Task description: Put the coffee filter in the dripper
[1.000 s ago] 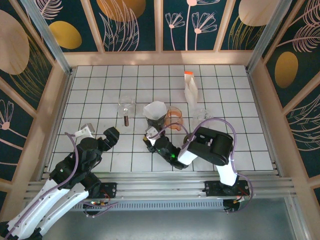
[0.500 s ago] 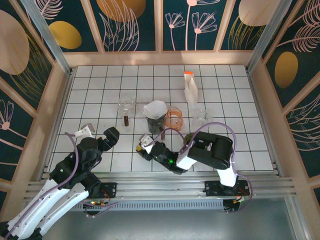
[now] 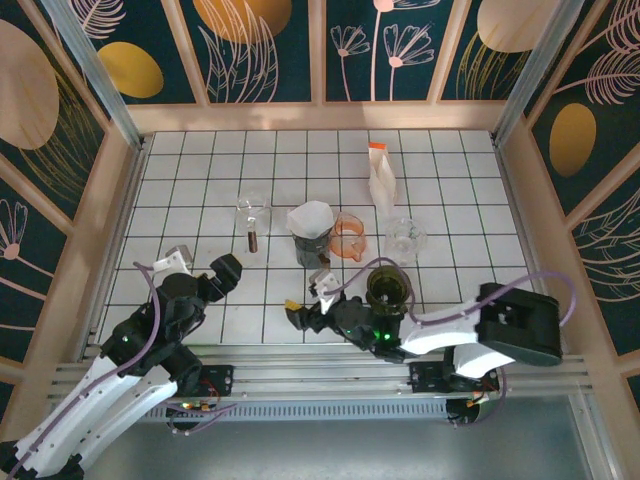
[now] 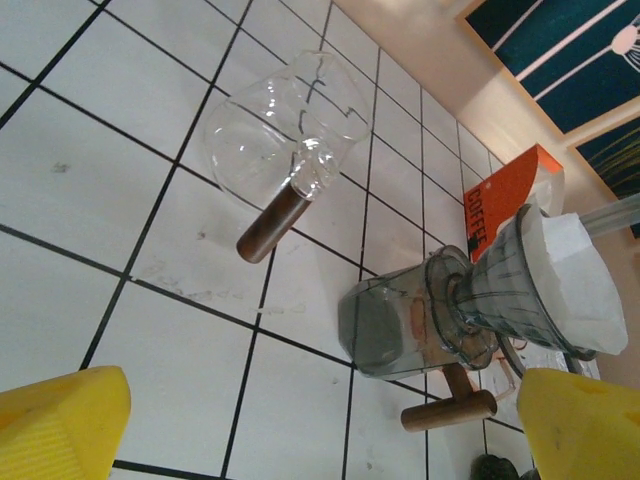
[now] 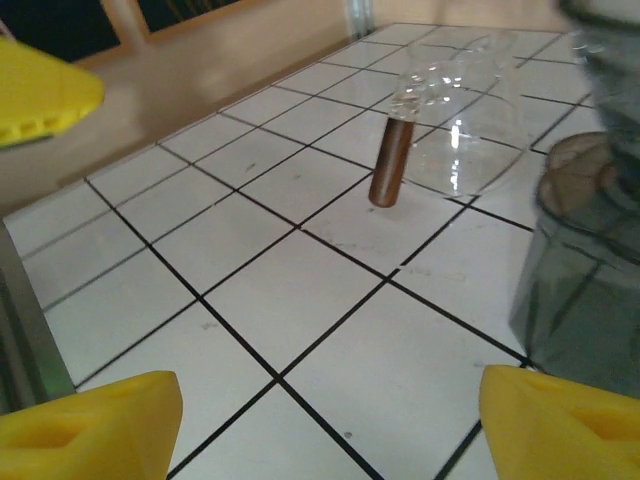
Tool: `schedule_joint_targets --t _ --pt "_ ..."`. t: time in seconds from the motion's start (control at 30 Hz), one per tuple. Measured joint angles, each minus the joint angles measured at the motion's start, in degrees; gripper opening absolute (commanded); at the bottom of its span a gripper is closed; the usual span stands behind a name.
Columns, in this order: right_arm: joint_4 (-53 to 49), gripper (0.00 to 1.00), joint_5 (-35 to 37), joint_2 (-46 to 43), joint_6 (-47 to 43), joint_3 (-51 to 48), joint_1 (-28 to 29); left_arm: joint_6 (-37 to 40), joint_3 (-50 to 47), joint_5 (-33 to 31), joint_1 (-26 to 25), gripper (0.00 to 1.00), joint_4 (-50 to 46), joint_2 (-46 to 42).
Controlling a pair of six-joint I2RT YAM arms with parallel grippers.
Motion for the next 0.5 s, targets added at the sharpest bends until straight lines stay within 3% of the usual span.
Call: schedule_joint_targets --t 0.13,0.27,0.5 --pt "-9.4 0.73 1.9 -9.9 5.3 -0.7 0.1 2.9 -2.2 4.3 0.1 0.86 4.6 3.1" --pt "-17.4 0.72 5.8 -18.3 8.8 -0.3 0.1 5.2 -5.7 9.7 -0.4 0.85 11.0 11.8" --pt "-29.0 0.70 12.1 -23.6 11.3 3.4 -0.6 7.1 -7.4 12.8 -7.5 0.72 22.6 25.9"
